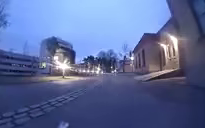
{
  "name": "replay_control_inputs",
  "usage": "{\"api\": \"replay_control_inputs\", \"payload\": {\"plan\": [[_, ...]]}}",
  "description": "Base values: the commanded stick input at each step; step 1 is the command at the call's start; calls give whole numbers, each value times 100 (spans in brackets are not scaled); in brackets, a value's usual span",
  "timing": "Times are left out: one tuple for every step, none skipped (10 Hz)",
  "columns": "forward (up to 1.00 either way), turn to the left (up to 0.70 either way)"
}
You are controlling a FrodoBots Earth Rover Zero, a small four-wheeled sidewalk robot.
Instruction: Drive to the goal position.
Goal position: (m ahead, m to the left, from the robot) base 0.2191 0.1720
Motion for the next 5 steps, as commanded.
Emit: {"api": "replay_control_inputs", "payload": {"plan": [[50, 0], [50, 0], [50, 0], [50, 0], [50, 0]]}}
